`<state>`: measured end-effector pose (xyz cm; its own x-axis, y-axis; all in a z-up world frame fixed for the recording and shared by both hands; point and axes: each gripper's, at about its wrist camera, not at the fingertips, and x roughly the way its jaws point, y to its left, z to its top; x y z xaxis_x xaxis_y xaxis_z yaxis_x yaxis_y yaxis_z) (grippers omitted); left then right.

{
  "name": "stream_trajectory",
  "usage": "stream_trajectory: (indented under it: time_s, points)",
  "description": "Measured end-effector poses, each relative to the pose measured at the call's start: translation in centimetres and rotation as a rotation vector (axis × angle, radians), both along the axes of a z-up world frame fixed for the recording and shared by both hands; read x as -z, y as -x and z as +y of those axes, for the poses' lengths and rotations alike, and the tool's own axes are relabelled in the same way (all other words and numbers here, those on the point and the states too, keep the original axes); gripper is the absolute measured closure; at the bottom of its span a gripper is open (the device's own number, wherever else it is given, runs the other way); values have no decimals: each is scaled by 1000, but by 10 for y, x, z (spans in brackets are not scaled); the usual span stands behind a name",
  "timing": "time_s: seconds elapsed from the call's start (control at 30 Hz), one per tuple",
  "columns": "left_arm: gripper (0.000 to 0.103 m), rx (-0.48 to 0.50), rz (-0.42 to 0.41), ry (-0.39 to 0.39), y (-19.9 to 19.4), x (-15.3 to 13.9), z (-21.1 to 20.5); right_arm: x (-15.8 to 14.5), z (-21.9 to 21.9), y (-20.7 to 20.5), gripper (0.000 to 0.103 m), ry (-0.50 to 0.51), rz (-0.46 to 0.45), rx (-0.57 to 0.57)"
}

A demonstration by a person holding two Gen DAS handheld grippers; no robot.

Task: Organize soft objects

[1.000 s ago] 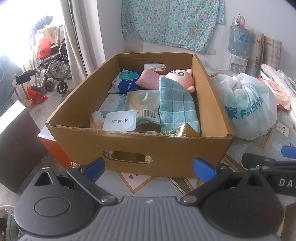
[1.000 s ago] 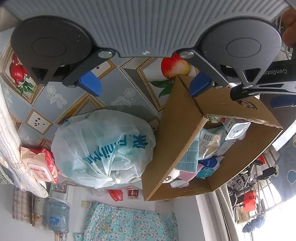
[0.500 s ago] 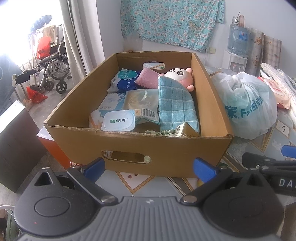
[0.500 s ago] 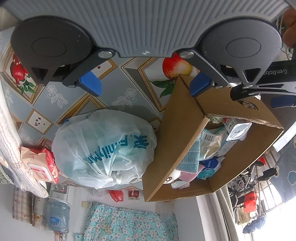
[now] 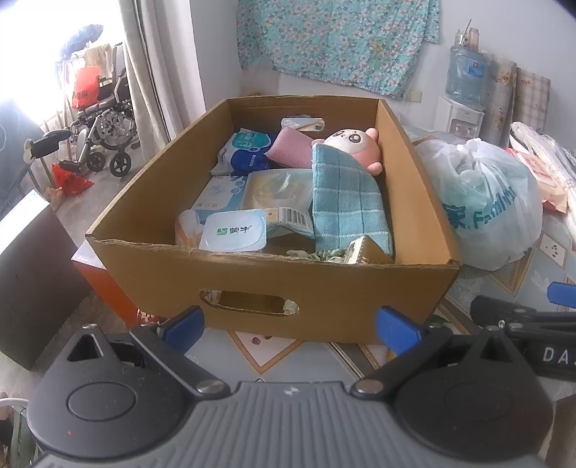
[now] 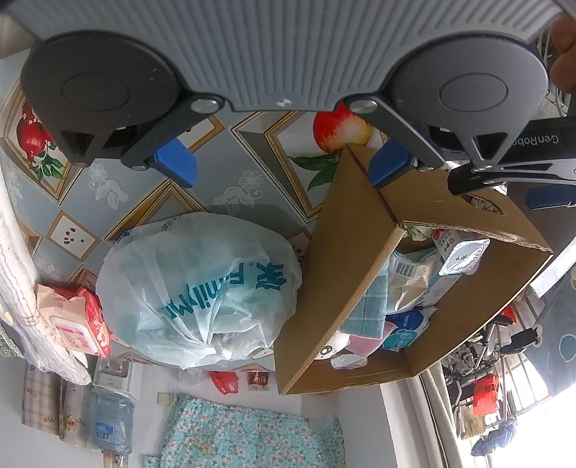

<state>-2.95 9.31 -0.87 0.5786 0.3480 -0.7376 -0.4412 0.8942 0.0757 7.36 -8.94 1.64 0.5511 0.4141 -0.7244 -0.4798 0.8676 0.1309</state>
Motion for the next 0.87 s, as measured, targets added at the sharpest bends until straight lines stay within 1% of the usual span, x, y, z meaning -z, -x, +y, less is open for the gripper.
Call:
stream_trajectory:
  time_s: [0.87]
  points:
    - [1,-13,1,12,3,0,1,1,3,0,1,4,2,-6]
